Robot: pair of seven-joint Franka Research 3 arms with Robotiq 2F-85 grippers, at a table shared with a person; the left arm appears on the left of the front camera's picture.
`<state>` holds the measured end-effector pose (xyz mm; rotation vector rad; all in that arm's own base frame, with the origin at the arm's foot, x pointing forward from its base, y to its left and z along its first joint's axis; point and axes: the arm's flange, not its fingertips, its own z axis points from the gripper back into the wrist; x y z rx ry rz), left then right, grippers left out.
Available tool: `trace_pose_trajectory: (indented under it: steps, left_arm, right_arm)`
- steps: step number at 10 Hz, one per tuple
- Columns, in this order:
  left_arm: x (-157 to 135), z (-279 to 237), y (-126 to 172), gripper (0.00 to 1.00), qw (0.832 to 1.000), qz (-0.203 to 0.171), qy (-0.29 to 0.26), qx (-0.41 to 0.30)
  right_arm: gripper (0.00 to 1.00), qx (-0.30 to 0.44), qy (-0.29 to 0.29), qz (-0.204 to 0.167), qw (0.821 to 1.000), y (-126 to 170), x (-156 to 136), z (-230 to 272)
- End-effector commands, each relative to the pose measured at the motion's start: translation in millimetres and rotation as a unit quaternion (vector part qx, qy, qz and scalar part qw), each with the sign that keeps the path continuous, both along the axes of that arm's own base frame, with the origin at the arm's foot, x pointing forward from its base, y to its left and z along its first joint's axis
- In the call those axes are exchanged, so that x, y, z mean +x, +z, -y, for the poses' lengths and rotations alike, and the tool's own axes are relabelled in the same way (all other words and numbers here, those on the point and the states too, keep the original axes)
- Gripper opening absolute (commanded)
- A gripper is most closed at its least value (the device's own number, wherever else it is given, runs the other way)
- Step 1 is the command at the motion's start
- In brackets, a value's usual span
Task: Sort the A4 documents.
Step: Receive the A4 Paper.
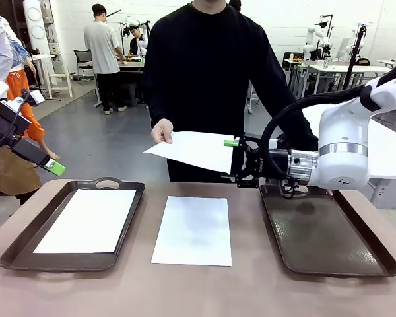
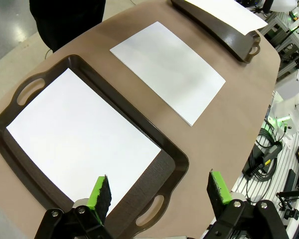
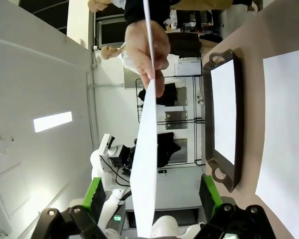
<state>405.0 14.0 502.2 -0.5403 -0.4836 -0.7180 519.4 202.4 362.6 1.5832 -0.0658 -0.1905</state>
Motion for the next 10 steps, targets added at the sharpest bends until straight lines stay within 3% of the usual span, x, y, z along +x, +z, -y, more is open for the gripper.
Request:
trace_pose_trajectory:
  steps: [1,4,5,10]
  left_arm:
    - [0.4,-0.2,0.6,1.00,1.000,0.002,-0.002,0.001]
    - [0.4,-0.2,0.6,1.00,1.000,0.002,-0.002,0.001]
    - [0.4,-0.2,0.6,1.00,1.000,0.002,-0.002,0.001]
    - [0.4,-0.2,0.6,1.00,1.000,0.002,-0.002,0.001]
  right_arm:
    - [1.00,0.023,-0.014,-0.017,0.999,1.1,8.8,-14.0]
    - [1.00,0.033,-0.014,-0.006,0.999,4.4,12.3,-15.5]
    - [0.91,0.029,-0.017,0.007,0.999,5.0,12.5,-14.8]
    - [0.48,0.039,-0.017,0.003,0.999,4.8,15.7,-9.6]
